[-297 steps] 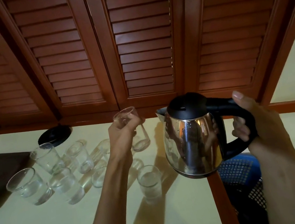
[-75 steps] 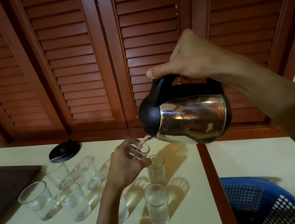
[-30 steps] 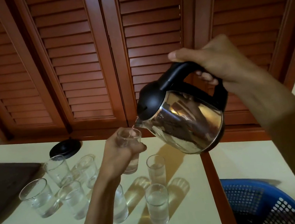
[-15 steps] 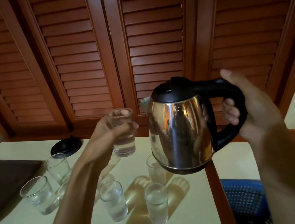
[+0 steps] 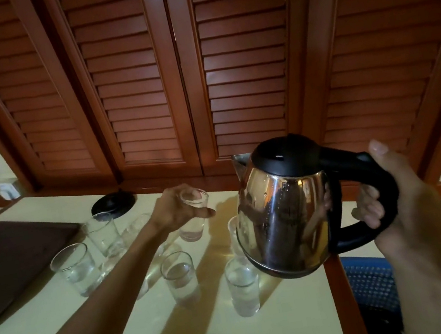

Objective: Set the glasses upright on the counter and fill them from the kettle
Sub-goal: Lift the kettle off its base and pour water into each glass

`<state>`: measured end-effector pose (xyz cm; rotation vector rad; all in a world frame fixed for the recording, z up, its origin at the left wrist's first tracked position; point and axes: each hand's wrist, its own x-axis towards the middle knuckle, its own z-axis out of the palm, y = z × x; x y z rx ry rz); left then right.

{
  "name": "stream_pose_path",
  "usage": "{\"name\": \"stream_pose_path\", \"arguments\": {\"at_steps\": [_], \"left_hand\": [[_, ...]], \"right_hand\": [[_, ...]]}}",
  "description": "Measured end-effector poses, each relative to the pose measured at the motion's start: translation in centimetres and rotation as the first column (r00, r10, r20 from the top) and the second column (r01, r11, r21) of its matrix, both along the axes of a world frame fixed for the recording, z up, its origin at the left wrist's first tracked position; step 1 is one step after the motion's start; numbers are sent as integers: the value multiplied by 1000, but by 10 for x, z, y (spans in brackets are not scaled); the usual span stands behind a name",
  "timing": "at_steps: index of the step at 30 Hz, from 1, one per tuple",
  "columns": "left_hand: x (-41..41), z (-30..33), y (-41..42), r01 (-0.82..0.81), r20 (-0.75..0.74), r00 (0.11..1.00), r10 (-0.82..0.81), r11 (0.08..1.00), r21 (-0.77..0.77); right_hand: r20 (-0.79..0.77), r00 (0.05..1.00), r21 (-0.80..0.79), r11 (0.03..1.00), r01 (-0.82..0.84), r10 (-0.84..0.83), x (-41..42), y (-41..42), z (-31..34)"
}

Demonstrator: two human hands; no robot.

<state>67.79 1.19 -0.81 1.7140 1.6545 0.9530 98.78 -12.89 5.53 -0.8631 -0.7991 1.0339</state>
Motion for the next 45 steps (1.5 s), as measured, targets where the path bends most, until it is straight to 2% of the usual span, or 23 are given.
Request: {"name": "stream_pose_path", "arguments": {"at_steps": [6, 12, 20, 32, 38, 42, 45], "left_hand": [[7, -14, 8, -25, -286, 958, 10, 998, -51], [11, -24, 9, 13, -403, 914, -51, 995, -97], [9, -28, 13, 43, -439, 894, -89, 992, -115], [-4, -32, 11, 104, -390, 905, -170, 977, -186], [-23, -7, -1, 81, -266, 960, -91, 996, -48], [-64, 15, -3, 51, -405, 913, -43, 999, 8], [-102, 13, 3, 32, -520, 845, -128, 982, -189]], "right_hand": [[3, 1000, -2, 1000, -24, 24, -3, 1, -1], [18, 999, -19, 999, -44, 44, -7, 3, -3], [22, 999, -39, 998, -39, 40, -14, 9, -3], [-32, 998, -96, 994, -51, 48, -36, 17, -5], [-49, 997, -112, 992, -64, 58, -50, 23, -6], [-38, 999, -143, 989, -38, 33, -64, 27, -7], [-56, 997, -117, 991, -66, 60, -78, 30, -6]]}}
